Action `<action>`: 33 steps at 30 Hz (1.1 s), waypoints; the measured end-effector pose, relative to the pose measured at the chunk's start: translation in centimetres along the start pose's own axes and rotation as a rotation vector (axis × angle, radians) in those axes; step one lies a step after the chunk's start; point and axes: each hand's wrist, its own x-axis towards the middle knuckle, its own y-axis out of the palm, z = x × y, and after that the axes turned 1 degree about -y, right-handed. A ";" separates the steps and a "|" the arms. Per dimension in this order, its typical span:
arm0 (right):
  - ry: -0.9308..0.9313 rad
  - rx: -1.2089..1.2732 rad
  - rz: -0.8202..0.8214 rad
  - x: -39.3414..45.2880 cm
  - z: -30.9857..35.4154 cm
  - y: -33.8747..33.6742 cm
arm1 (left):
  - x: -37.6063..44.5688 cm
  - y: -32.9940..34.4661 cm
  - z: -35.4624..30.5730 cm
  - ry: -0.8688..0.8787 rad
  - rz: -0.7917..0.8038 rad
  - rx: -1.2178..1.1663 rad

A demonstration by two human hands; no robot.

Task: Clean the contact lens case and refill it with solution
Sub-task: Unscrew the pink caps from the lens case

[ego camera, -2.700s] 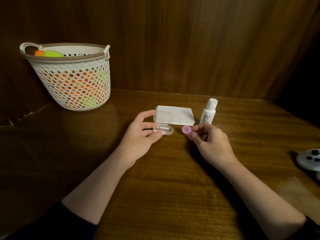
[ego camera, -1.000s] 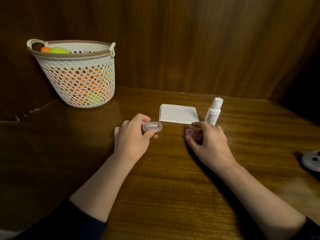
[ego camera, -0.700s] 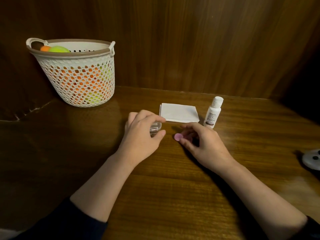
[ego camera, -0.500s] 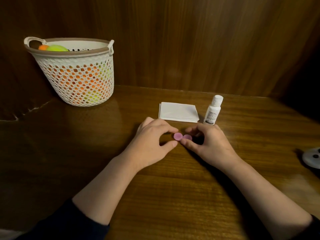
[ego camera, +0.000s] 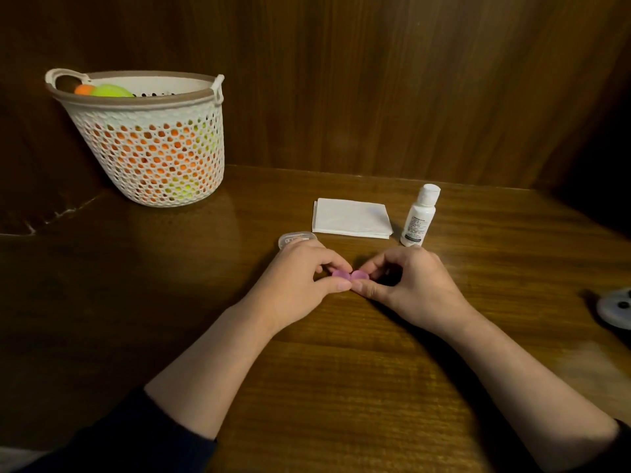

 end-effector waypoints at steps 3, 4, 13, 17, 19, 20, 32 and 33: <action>-0.025 -0.014 -0.009 0.1 0.1 0.1 | 0.1 0.1 -0.1 -0.012 0.003 -0.024; -0.022 -0.015 -0.006 0.2 0.1 0.1 | 0.1 0.1 -0.2 -0.015 0.003 -0.031; -0.015 -0.002 0.026 0.4 0.2 0.0 | 0.1 0.4 -0.1 -0.011 0.009 -0.101; -0.021 0.013 0.022 0.3 0.3 0.0 | 0.2 0.4 -0.1 -0.016 0.016 -0.121; -0.025 0.015 0.027 0.2 0.3 0.0 | 0.2 0.4 -0.1 -0.010 0.020 -0.124; -0.032 0.016 0.032 0.1 0.3 0.0 | 0.2 0.3 -0.2 -0.007 0.024 -0.124; -0.103 -0.058 -0.027 -0.8 0.4 0.2 | 0.0 0.0 -0.2 -0.015 0.016 -0.116; -0.092 -0.036 -0.041 -0.8 0.3 0.3 | 0.0 0.0 -0.2 -0.017 0.020 -0.120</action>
